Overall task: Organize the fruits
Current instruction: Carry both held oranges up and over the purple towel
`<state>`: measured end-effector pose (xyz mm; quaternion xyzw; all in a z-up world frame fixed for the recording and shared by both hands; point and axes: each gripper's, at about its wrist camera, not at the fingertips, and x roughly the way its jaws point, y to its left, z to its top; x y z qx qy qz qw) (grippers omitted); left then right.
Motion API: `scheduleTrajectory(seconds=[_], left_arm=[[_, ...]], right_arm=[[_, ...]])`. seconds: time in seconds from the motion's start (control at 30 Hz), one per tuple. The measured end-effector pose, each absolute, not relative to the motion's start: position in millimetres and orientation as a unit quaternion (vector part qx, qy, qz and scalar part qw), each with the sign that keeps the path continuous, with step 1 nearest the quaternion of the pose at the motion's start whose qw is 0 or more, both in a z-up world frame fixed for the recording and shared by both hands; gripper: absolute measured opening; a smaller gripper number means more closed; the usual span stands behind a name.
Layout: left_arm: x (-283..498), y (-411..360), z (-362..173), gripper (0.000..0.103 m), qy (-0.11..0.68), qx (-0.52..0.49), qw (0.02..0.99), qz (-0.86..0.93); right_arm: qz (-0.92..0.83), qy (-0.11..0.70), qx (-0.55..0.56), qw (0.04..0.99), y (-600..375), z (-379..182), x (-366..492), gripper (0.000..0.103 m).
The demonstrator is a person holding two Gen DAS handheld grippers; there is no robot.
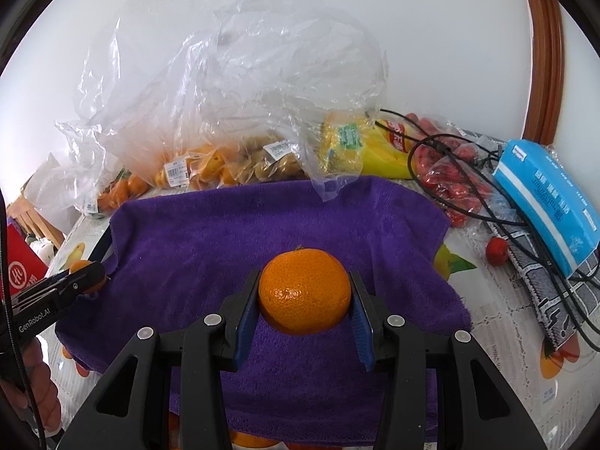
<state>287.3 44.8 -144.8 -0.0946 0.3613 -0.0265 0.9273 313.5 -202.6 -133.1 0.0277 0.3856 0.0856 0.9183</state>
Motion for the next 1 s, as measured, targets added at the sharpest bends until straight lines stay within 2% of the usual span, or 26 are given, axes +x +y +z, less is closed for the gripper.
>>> scheduleTrajectory(seconds=[1.0], left_arm=[[296, 39, -158, 0.031, 0.397, -0.09, 0.913, -0.024]], right_arm=[[0.09, 0.419, 0.006, 0.903, -194, -153, 319, 0.044]])
